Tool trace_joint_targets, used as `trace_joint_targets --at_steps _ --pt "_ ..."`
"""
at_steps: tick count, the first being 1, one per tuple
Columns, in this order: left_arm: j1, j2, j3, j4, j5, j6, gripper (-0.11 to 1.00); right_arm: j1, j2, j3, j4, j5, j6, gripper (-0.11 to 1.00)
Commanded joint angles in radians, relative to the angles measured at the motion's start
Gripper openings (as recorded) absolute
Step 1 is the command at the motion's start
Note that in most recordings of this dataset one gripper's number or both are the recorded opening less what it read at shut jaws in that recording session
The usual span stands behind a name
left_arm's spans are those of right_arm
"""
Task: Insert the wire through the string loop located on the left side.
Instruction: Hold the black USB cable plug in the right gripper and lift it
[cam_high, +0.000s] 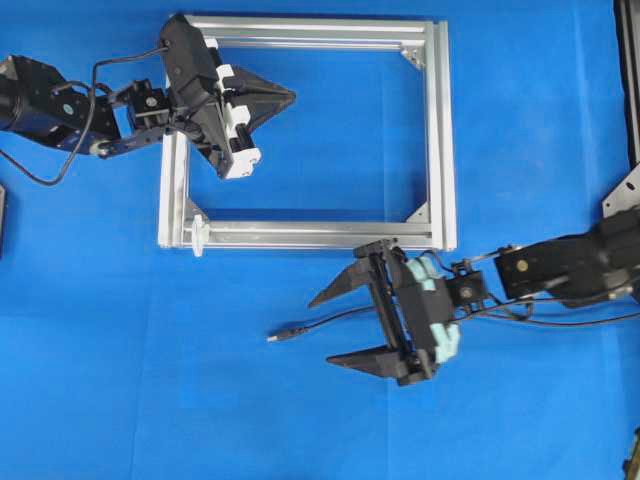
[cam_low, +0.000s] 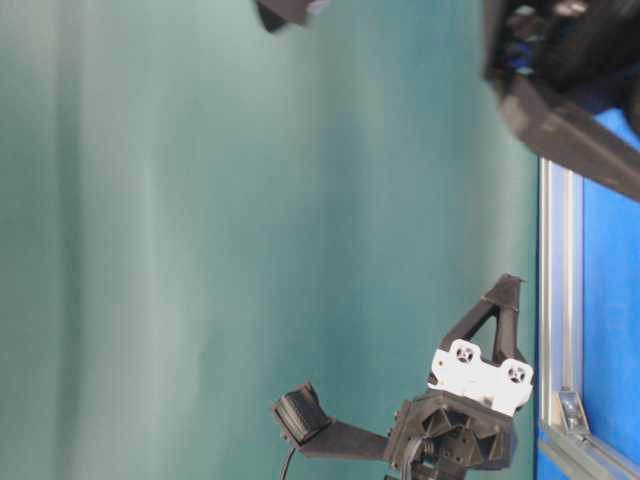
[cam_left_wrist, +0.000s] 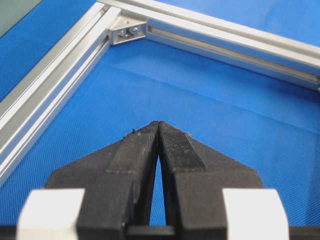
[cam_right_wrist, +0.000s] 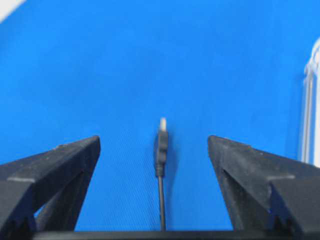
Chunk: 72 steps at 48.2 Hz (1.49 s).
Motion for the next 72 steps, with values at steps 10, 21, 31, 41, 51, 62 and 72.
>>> trace_joint_targets --at_steps 10,21,31,41,51,62,72 --pt "-0.002 -0.032 -0.006 0.0 -0.003 -0.002 0.0 -0.009 0.092 -0.054 0.051 -0.005 0.003 0.93" --pt "-0.002 -0.034 -0.002 0.002 -0.002 -0.002 0.0 -0.015 0.14 -0.071 0.067 -0.005 0.003 0.93" --pt "-0.002 -0.034 -0.002 0.002 -0.002 -0.002 0.0 -0.015 0.141 -0.069 0.067 -0.005 0.003 0.92" --pt "-0.002 -0.032 -0.002 0.0 0.006 -0.002 0.0 -0.015 0.13 -0.054 0.061 -0.006 -0.005 0.73" --pt "-0.002 -0.034 -0.003 0.002 0.006 -0.002 0.0 -0.02 0.115 -0.038 0.058 -0.011 -0.008 0.17" --pt "-0.002 -0.034 -0.002 0.0 0.009 -0.002 0.0 -0.021 0.115 -0.038 0.058 -0.006 -0.008 -0.01" --pt "-0.002 -0.034 -0.002 0.0 0.012 -0.002 0.0 -0.021 0.115 -0.043 0.058 -0.005 -0.008 -0.01"
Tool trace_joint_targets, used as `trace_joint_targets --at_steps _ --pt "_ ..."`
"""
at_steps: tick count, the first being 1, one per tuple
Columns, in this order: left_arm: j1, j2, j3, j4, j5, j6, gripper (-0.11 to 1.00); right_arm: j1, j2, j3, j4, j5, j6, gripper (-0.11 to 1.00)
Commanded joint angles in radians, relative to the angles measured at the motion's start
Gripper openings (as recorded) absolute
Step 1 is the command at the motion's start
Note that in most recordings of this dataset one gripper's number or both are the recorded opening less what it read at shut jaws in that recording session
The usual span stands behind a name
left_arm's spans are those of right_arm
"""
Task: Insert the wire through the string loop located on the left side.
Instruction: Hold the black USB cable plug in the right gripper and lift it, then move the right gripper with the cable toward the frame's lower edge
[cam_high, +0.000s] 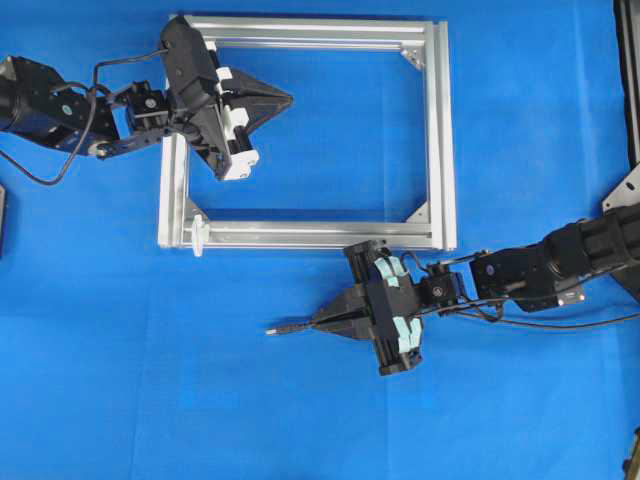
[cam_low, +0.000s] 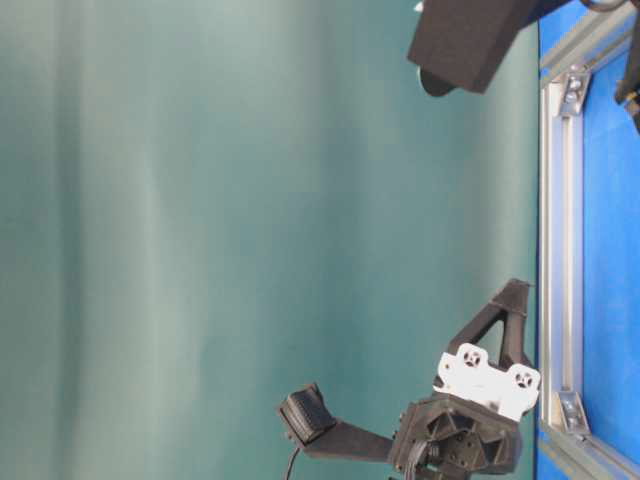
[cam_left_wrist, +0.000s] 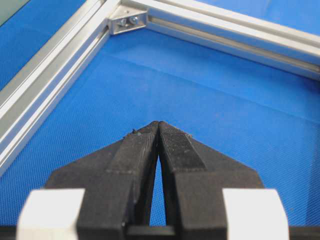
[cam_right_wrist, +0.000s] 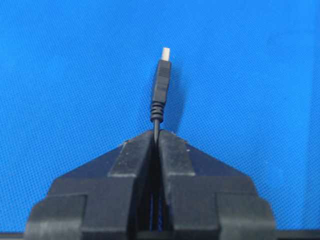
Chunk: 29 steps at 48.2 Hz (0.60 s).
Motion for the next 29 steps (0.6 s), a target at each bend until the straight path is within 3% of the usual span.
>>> trace_joint_targets --at_steps 1,11,29 --pt "-0.002 -0.034 -0.008 0.003 -0.005 -0.002 0.0 -0.005 -0.037 -0.009 -0.002 -0.003 -0.002 -0.01" --pt "-0.002 -0.032 -0.011 0.003 0.0 -0.002 0.0 -0.005 -0.075 -0.009 -0.002 0.011 0.008 -0.01" --pt "-0.002 -0.034 -0.009 0.003 0.012 -0.003 0.0 -0.003 -0.249 -0.012 -0.002 0.187 0.006 -0.01"
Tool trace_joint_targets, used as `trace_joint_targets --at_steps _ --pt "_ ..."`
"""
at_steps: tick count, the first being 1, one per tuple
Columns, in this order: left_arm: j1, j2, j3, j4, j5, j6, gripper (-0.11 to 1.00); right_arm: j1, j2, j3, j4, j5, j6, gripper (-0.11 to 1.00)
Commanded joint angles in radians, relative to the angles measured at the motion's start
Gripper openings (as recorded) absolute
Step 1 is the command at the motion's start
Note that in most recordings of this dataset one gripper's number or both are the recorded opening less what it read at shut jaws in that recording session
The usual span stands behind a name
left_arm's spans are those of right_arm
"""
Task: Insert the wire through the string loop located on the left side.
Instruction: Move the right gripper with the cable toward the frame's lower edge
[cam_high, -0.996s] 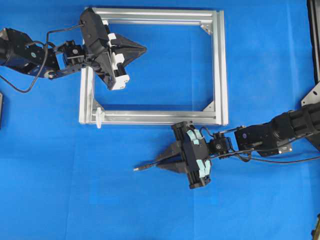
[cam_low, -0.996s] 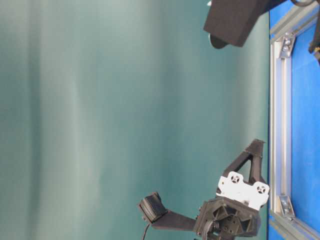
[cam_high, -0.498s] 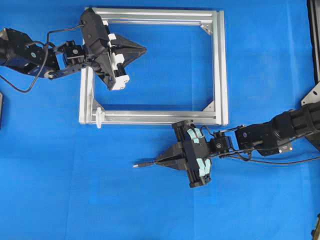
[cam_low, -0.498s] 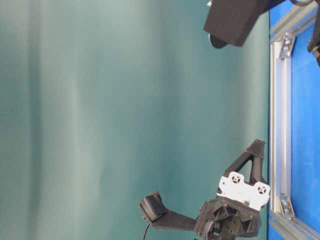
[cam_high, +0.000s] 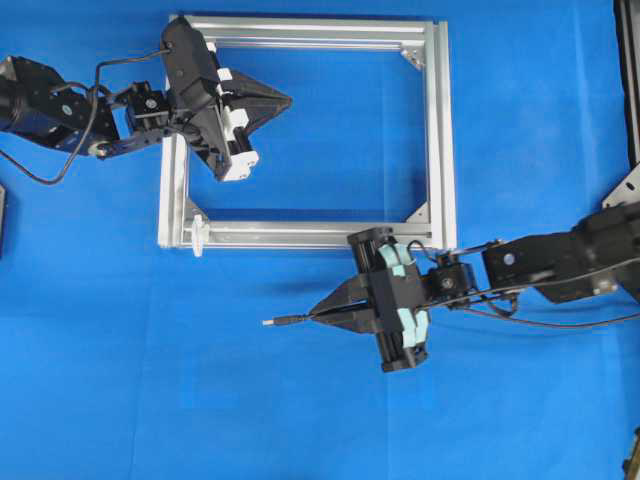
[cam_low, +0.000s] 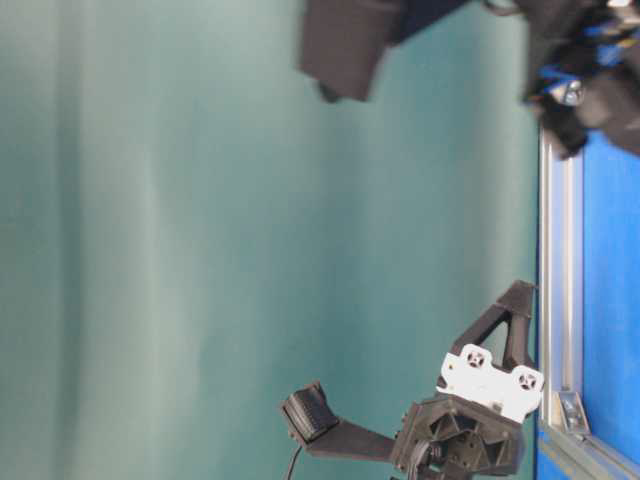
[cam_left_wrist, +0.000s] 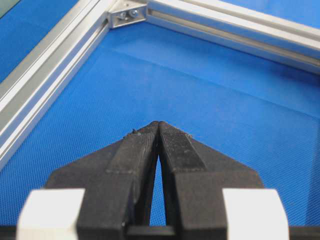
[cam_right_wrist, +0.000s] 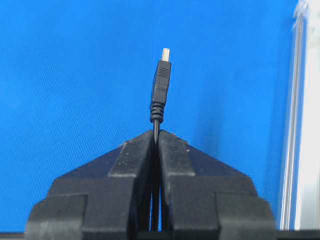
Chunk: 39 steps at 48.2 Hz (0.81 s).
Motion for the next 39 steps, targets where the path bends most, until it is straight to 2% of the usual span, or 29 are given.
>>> trace_joint_targets --at_steps 1,9,39 --pt "-0.002 -0.034 -0.009 0.003 -0.006 0.0 0.0 0.002 -0.078 -0.009 -0.002 0.031 -0.003 -0.01" --pt "-0.002 -0.034 -0.008 0.003 -0.006 -0.002 0.0 0.003 -0.117 -0.006 -0.002 0.057 -0.005 -0.01" --pt "-0.002 -0.034 -0.008 0.003 -0.005 -0.002 0.0 0.003 -0.118 -0.003 -0.002 0.061 -0.006 -0.01"
